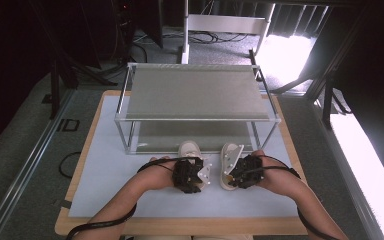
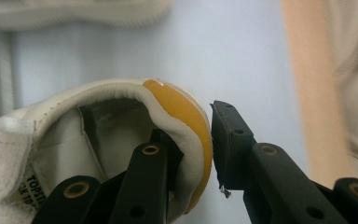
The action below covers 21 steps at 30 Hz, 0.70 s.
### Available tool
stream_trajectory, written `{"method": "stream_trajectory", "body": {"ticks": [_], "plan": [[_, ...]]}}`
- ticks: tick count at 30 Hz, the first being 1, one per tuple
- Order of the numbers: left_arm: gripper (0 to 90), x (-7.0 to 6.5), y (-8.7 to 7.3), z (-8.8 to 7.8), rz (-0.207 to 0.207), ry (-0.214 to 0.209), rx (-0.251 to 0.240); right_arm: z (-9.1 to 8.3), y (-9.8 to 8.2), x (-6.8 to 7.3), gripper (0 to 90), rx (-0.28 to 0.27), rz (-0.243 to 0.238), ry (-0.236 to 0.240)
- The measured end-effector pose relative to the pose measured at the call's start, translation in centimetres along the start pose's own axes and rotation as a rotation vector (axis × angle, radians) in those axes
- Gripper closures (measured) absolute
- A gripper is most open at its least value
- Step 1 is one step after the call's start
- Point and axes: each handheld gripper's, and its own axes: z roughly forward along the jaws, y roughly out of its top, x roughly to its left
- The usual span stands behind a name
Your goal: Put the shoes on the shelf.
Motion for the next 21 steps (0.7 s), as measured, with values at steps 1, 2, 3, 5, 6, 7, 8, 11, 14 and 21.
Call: {"method": "stream_trajectory", "body": {"ticks": [1,2,3,5,6,7,8,11,14,21], "plan": [[75.6,0.3,0.1,0.1,0.007,0.013,-0.002,0.1,-0.1,-0.2,72.6,-0.002,-0.005,-0.007],[75.8,0.7,0.3,0.2,0.010,0.012,-0.003,0.2,-0.2,-0.3,72.7,-0.002,-0.014,-0.013],[76.0,1.0,0.4,0.3,0.019,0.019,-0.008,0.2,-0.2,-0.4,72.6,0.001,-0.025,-0.017],[76.1,1.7,0.6,0.6,0.026,0.030,-0.011,0.3,-0.3,-1.0,72.7,0.000,-0.024,-0.022],[76.1,2.0,0.7,0.7,0.039,0.032,-0.014,0.4,-0.4,-1.3,72.6,-0.006,-0.025,-0.025],[76.1,2.3,0.8,0.9,0.049,0.034,-0.018,0.4,-0.4,-1.7,72.7,-0.011,-0.022,-0.030],[76.2,2.6,0.9,1.1,0.067,0.032,-0.022,0.5,-0.5,-2.1,72.6,-0.016,-0.026,-0.037],[76.1,3.3,1.0,1.8,0.099,0.017,-0.031,0.7,-0.6,-3.3,72.6,-0.028,-0.033,-0.064],[75.9,4.3,1.2,2.4,0.130,-0.003,-0.040,0.7,-0.7,-4.3,72.5,-0.044,-0.035,-0.068],[75.7,7.0,1.8,3.8,0.176,0.011,-0.050,1.4,-1.1,-6.0,72.5,-0.037,-0.031,-0.074]]}}
